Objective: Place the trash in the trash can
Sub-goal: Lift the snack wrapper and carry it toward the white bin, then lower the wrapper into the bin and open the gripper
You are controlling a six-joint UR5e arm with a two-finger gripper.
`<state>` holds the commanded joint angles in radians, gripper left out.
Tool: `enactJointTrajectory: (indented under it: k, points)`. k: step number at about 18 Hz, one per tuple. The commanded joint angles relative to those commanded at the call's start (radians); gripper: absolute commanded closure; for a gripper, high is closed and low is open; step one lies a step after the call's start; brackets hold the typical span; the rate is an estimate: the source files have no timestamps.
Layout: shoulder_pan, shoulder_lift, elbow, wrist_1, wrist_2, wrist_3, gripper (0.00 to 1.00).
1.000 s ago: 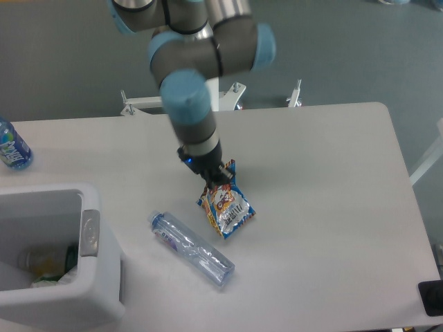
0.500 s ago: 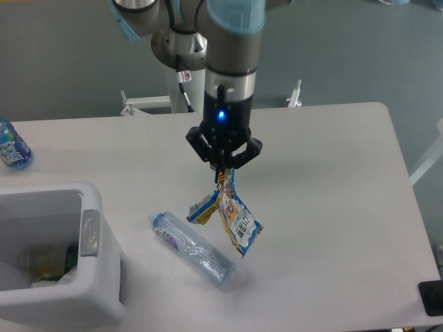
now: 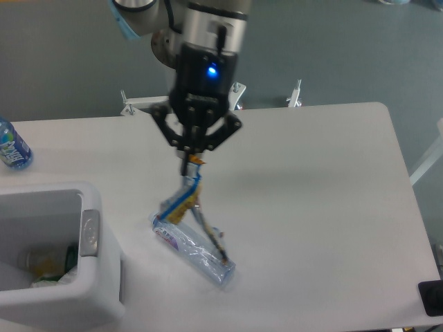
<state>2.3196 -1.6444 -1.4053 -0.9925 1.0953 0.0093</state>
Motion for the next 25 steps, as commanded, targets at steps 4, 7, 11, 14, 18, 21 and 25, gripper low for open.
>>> enactJointTrajectory:
  k: [4, 7, 11, 14, 18, 21, 25]
  points:
    - [-0.101, 0.003, 0.008, 0.000, -0.043, -0.034, 0.90]
    - [-0.164, 0.005, 0.006, 0.000, -0.072, -0.069, 0.90]
    - [-0.212, -0.003, 0.000, 0.000, -0.090, -0.074, 0.90]
    - [-0.220, -0.034, 0.002, 0.000, -0.106, -0.084, 0.90]
    - [-0.221, -0.084, 0.002, -0.002, -0.104, -0.124, 0.90]
    - [-0.221, -0.107, 0.006, 0.000, -0.104, -0.141, 0.90]
    - [-0.220, -0.138, 0.015, 0.003, -0.095, -0.140, 0.88]
